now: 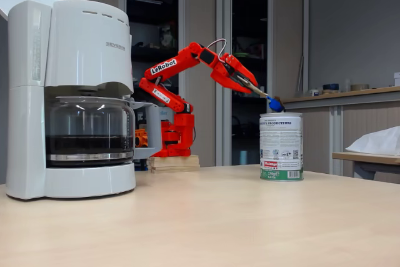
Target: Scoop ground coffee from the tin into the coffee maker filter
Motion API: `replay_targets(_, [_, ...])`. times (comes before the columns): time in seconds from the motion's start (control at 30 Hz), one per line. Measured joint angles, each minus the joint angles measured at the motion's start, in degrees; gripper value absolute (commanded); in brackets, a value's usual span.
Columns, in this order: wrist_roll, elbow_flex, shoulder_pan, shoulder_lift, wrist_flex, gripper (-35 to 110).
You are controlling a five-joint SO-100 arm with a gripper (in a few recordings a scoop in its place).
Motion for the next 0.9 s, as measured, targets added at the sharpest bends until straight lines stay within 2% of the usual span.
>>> replay_targets(0.2, [3.34, -2.02, -0.62, 0.44, 0.00, 0])
replay_targets(0.4, [2.64, -4.31, -0.79, 1.76, -0.53, 0])
replay_targets(0.9, [2.02, -19.78, 8.44, 1.14, 2.29, 0])
